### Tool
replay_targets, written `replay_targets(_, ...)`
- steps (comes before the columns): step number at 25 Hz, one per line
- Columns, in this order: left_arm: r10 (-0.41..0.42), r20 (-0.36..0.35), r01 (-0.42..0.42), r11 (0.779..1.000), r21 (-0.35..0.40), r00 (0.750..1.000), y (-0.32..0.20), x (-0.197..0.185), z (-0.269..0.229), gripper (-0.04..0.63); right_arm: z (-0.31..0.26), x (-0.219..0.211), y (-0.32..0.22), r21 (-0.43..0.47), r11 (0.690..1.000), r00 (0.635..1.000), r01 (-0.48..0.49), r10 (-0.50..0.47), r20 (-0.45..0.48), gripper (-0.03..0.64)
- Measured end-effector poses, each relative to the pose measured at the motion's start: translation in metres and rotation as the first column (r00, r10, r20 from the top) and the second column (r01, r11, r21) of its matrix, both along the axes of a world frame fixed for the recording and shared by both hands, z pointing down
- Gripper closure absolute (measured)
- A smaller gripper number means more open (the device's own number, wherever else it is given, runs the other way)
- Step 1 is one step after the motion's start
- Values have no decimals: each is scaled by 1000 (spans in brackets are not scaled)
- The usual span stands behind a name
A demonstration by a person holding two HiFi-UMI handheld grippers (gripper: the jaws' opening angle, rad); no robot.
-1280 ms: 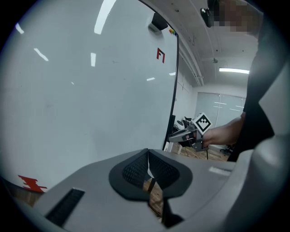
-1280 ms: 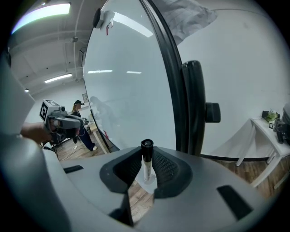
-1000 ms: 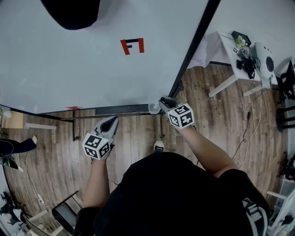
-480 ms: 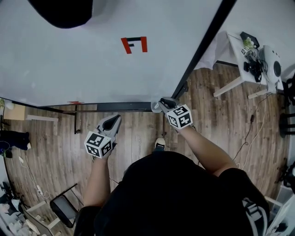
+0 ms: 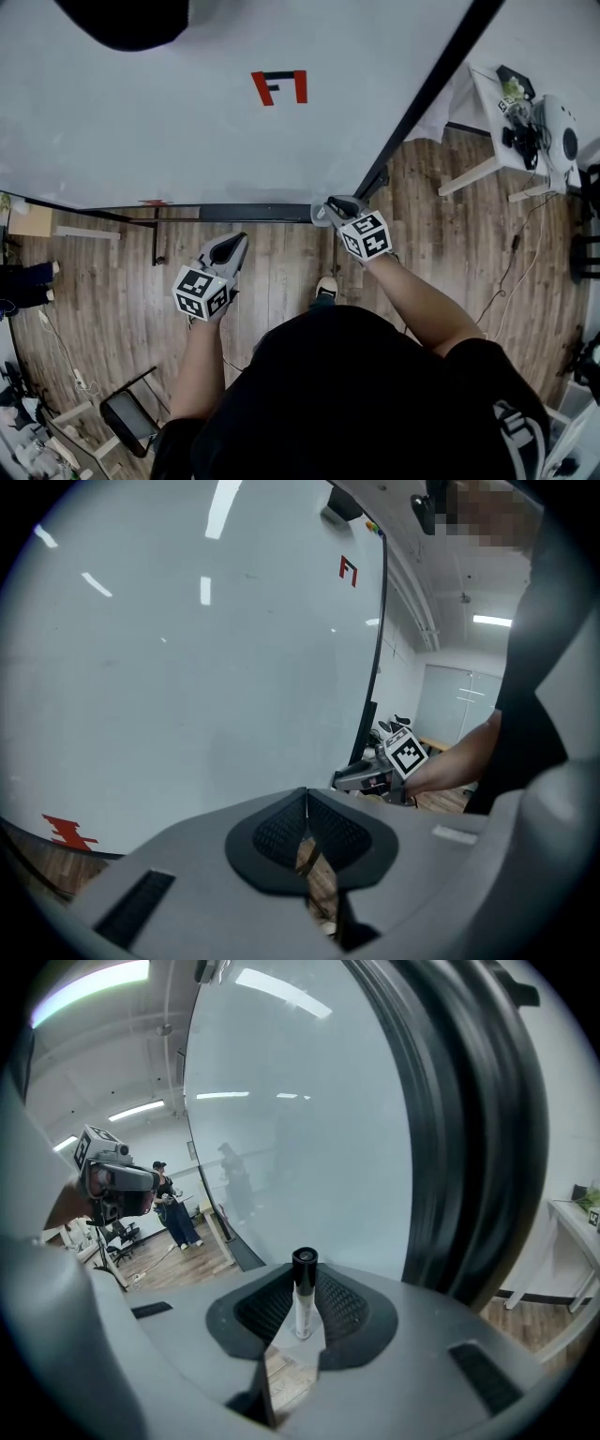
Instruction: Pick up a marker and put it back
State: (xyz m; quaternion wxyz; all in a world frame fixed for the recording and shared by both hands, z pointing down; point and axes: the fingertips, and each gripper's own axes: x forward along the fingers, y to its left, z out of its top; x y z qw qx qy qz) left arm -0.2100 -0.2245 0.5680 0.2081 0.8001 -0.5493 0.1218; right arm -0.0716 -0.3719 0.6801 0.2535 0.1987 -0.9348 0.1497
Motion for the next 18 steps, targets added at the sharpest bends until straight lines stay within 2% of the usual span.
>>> replay_targets(18,42,-8,-42,998,44,999,11,1,-12,581,-27,39,5,75,994,995,-77,81,-50,512)
